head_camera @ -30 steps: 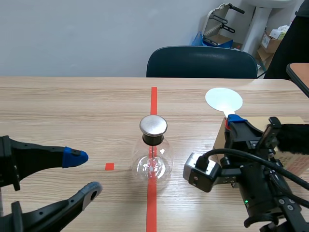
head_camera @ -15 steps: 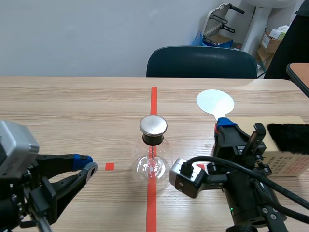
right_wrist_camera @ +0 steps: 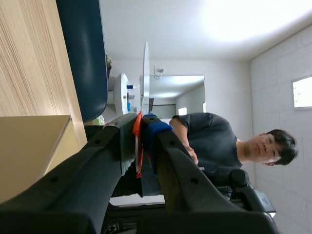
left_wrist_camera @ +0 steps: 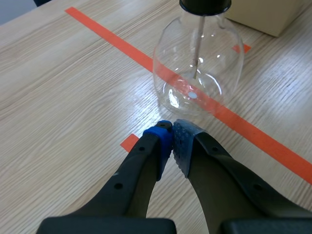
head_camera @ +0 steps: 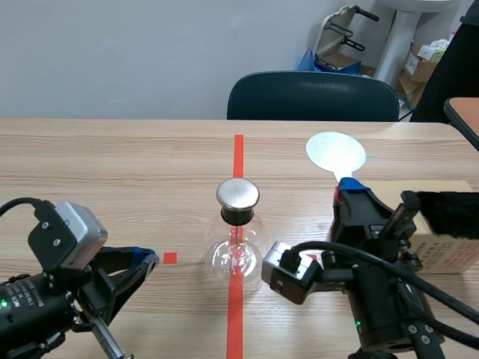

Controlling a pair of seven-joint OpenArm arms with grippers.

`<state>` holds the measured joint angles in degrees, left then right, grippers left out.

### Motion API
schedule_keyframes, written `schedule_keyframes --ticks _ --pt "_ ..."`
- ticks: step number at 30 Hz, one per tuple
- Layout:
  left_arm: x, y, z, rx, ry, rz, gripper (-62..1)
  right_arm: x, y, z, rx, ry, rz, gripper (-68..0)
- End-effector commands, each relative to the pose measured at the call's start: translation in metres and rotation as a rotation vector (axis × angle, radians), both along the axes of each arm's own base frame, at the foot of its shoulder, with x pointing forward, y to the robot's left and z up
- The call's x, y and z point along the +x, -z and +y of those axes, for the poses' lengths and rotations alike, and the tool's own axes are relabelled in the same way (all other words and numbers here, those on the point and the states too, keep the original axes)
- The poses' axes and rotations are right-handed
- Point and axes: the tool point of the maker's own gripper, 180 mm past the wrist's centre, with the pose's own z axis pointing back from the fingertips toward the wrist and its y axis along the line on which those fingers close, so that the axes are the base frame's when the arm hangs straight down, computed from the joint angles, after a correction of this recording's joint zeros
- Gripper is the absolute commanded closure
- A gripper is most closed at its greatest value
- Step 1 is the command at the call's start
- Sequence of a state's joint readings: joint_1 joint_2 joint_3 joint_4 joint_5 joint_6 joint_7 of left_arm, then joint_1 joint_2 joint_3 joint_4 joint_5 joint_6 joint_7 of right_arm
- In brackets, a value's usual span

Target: Do the electroscope experiment

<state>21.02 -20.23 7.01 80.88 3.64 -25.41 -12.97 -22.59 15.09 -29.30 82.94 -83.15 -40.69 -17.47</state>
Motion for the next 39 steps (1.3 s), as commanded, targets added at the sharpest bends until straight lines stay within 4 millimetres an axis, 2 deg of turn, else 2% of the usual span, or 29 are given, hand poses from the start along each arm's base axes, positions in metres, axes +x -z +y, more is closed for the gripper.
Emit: schedule_keyframes --ticks 1,7,13,20,33,39 --pt "0.002 -0.005 -0.006 -0.023 0.004 -0.020 -4.4 0.002 -0.007 -0.001 -0.003 -0.003 -0.023 -1.1" --pt "-0.002 0.015 -0.013 0.023 0.042 0.000 -4.4 -0.005 -0.001 0.003 -0.001 -0.020 0.001 -1.1" --pt "0.001 0.023 -0.017 0.053 0.062 0.004 -4.4 -0.008 0.001 0.004 0.002 -0.020 0.012 -1.1" --pt "0.004 0.022 -0.018 0.063 0.074 -0.001 -4.4 -0.010 0.003 0.001 0.010 -0.003 0.021 -1.1" --pt "-0.017 0.019 -0.047 -0.022 0.124 -0.004 -4.2 -0.013 0.006 0.001 0.014 0.000 0.035 -1.1" --pt "-0.007 0.015 -0.044 -0.029 0.068 -0.030 -4.2 -0.013 0.006 0.001 0.014 0.000 0.035 -1.1"
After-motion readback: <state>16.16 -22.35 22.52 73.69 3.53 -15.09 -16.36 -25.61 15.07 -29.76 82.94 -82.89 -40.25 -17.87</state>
